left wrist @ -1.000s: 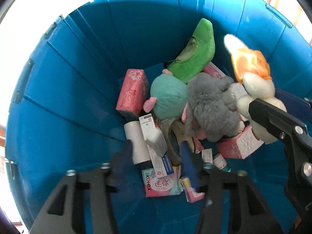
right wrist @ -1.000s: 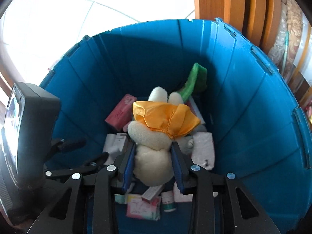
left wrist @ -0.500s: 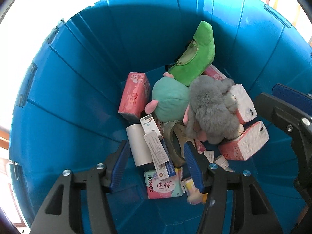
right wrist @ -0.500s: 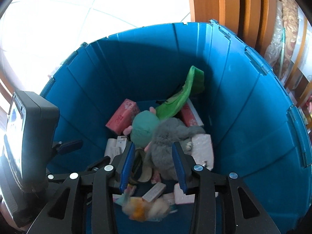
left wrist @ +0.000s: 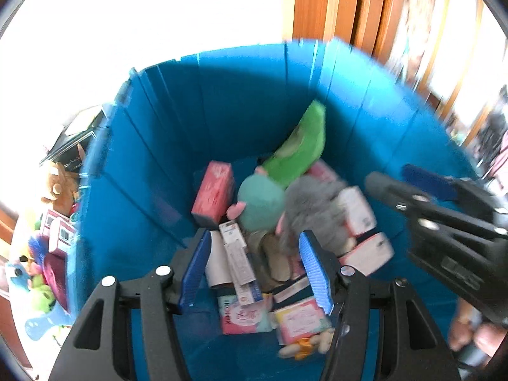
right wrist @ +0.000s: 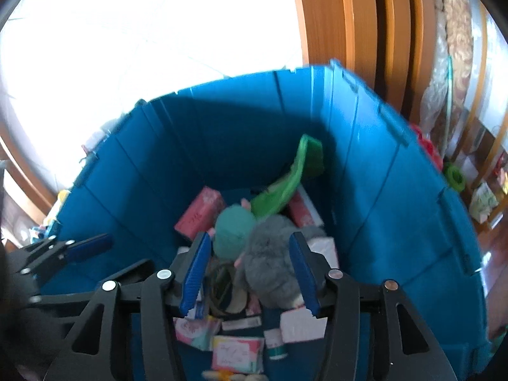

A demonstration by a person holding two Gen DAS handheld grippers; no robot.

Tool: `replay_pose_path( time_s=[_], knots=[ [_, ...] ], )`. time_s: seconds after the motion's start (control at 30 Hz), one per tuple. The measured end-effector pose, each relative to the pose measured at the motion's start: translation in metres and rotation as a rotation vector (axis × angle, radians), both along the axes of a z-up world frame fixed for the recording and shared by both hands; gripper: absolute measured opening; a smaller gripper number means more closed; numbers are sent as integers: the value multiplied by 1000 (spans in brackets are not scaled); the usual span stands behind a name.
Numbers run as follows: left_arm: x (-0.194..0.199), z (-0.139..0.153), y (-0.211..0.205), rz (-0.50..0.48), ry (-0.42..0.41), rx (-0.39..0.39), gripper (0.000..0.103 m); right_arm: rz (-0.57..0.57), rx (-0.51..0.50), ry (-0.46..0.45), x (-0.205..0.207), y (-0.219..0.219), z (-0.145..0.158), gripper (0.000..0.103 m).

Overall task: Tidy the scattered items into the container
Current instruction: 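Withdraw both grippers from the bin back toward the bed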

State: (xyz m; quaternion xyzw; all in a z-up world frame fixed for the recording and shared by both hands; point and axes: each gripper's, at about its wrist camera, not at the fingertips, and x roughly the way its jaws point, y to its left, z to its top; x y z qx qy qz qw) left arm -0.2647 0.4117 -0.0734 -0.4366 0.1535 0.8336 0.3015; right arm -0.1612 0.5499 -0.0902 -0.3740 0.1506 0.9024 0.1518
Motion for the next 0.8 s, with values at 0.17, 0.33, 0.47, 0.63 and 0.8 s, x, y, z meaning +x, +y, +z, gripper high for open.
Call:
replay_pose_path(
  time_s=[0.17,0.33,0.47,0.63,0.8],
  knots=[
    [18,48,-60,28,91,117,57,18,-26,109,15,-27,30,57],
    [16,90,-155,155,171,231,77,130,-28,245,24,-89,74,68],
    [8,102,-242,271,245,234,77,242,-20,338,22,-158,104,68],
    [-19,83,-359,404,288,143,77,355,-21,350,-6,-260,106,69],
    [-54,43,-478,504,256,30,77,404,-52,256,-60,-360,71,69]
  ],
)
